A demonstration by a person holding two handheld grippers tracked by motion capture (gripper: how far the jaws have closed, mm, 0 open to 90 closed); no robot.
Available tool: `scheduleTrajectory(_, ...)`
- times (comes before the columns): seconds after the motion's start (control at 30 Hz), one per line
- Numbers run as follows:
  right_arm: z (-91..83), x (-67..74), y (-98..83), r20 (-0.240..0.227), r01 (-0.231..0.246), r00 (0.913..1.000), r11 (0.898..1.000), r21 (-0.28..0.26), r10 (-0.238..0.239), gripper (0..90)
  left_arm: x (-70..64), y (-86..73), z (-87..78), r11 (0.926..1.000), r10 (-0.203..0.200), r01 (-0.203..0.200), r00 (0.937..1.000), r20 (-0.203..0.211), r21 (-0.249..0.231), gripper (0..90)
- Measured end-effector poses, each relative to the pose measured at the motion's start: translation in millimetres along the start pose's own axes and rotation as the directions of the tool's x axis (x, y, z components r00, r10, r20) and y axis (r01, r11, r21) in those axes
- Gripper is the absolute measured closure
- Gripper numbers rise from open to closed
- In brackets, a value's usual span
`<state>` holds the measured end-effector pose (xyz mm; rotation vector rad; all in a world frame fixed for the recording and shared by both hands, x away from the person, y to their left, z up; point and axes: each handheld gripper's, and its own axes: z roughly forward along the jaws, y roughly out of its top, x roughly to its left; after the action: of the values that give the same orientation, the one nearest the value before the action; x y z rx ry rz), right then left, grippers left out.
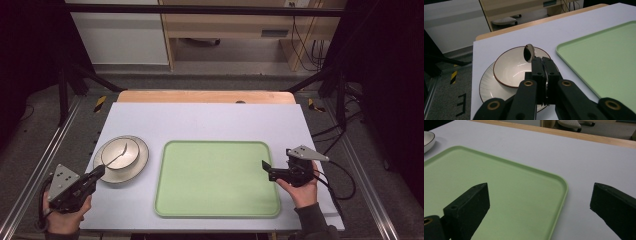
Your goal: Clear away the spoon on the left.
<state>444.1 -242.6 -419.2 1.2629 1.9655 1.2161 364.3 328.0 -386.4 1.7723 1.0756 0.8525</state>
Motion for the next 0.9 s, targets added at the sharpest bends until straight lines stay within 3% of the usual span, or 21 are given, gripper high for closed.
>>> scheduleTrajectory(0.9, -0.3, 0.1, 0.2, -0.001, 0.000, 1.0000, 1.000, -0.001, 0.000, 2.9, -9.2, 6.6, -6.3, 0.9989, 0.026, -0.026, 0.9995, 0.016, -0.039, 88.9)
